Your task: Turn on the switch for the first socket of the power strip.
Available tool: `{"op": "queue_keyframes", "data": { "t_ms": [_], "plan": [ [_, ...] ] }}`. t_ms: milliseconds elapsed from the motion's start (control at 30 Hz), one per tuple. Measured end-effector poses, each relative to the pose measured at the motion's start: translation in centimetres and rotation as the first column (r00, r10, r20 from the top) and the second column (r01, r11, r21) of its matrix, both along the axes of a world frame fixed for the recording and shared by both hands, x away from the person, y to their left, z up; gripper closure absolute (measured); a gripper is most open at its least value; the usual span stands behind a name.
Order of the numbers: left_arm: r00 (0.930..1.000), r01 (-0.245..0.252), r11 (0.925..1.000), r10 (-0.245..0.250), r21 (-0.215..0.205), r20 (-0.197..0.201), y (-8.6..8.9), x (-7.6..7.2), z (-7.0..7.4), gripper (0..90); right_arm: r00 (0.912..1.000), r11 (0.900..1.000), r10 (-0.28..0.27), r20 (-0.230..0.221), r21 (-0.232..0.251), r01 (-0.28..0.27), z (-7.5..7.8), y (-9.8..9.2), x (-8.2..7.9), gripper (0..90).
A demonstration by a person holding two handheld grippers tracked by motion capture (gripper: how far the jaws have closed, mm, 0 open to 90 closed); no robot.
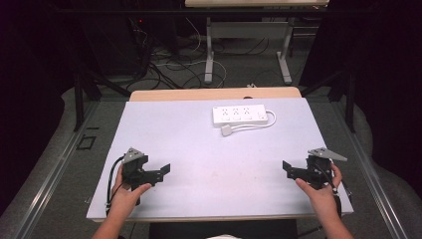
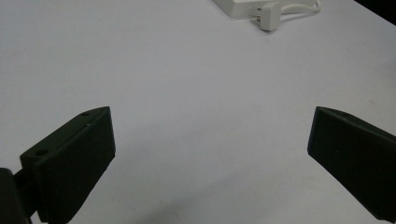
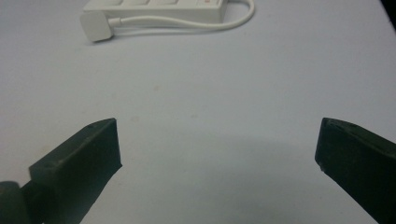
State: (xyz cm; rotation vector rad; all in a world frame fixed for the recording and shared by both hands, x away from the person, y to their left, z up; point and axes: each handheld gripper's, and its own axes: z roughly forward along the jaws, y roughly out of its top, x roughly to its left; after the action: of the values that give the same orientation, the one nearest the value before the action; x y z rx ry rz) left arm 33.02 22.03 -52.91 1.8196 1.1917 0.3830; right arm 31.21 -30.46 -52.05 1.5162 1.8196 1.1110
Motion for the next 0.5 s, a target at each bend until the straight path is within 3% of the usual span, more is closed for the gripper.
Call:
{"op": "queue_keyframes", "data": {
  "t_ms": [67, 200, 333, 500],
  "plan": [
    [1.0, 0.005, 0.9999, -0.005, 0.01, -0.004, -0.05, -0.05, 0.04, 0.9, 0.9997, 1.0, 0.006, 0.022, -0.019, -0.006, 0.03, -0.05, -0.37, 0.0],
    [1.0, 0.002, 1.0, -0.002, -0.001, -0.007, -0.25, -0.11, 0.03, 1.0, 0.9999, 1.0, 0.012, 0.002, 0.001, -0.012, -0.41, 0.02, -0.52, 0.0],
    [1.0, -0.003, 0.9999, 0.003, 0.015, -0.003, -0.54, -0.21, -0.2, 1.4, 0.9995, 0.999, 0.029, 0.008, -0.015, -0.029, -0.46, 0.29, -0.41, 0.0],
    [0.9998, -0.016, 0.9999, 0.016, 0.001, -0.006, -0.71, -0.26, -0.21, 1.8, 0.9981, 0.998, 0.061, -0.001, -0.031, -0.061, 0.08, 0.55, -0.06, 0.0]
  ]
}}
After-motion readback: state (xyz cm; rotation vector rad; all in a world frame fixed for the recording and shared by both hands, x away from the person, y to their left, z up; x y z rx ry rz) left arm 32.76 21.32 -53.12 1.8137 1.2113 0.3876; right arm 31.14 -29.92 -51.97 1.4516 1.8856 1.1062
